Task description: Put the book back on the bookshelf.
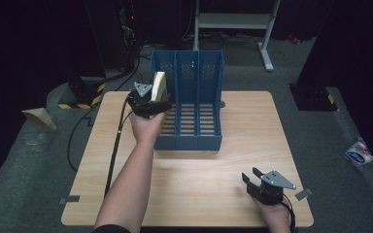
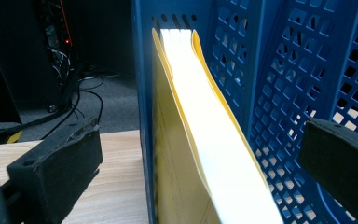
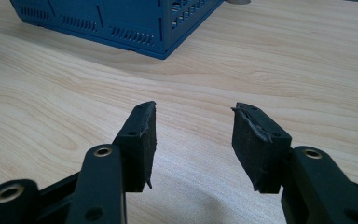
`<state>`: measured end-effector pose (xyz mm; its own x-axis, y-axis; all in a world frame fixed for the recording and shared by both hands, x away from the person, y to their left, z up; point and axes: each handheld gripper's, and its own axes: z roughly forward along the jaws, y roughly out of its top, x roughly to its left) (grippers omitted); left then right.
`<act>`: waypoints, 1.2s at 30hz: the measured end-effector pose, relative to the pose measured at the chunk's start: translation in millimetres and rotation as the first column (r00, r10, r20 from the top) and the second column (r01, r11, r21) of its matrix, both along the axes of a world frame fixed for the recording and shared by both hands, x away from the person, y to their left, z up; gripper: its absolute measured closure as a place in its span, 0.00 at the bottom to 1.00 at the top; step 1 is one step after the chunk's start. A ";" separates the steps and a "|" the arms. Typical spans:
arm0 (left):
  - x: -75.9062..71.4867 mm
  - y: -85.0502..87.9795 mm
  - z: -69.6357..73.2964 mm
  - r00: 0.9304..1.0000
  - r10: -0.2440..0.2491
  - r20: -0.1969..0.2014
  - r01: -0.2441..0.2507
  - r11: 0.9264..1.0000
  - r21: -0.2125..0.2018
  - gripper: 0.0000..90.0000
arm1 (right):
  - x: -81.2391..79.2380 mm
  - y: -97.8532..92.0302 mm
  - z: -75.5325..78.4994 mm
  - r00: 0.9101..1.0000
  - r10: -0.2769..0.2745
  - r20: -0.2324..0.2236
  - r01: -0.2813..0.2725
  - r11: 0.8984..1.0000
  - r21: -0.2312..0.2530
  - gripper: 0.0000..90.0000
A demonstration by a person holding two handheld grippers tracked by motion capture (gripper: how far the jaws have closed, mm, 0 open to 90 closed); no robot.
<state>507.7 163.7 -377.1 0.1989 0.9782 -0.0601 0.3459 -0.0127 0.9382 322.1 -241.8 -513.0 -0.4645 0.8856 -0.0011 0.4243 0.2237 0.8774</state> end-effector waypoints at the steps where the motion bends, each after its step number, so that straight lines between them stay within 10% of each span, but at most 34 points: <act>1: -0.6 0.5 -0.3 1.000 0.000 0.001 0.000 1.000 -0.001 0.00 | 0.0 0.0 0.0 1.000 0.000 0.000 0.000 1.000 0.000 0.55; 36: -55.5 20.9 -14.3 0.996 -0.091 0.008 0.091 0.993 -0.072 0.01 | -0.7 4.1 -1.3 1.000 0.007 0.003 -0.007 1.000 -0.018 0.55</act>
<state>452.2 184.6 -391.4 0.2874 0.9491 -0.1291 0.3423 0.0241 0.9393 321.5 -237.7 -514.3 -0.4707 0.8821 -0.0183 0.4199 0.2422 0.8747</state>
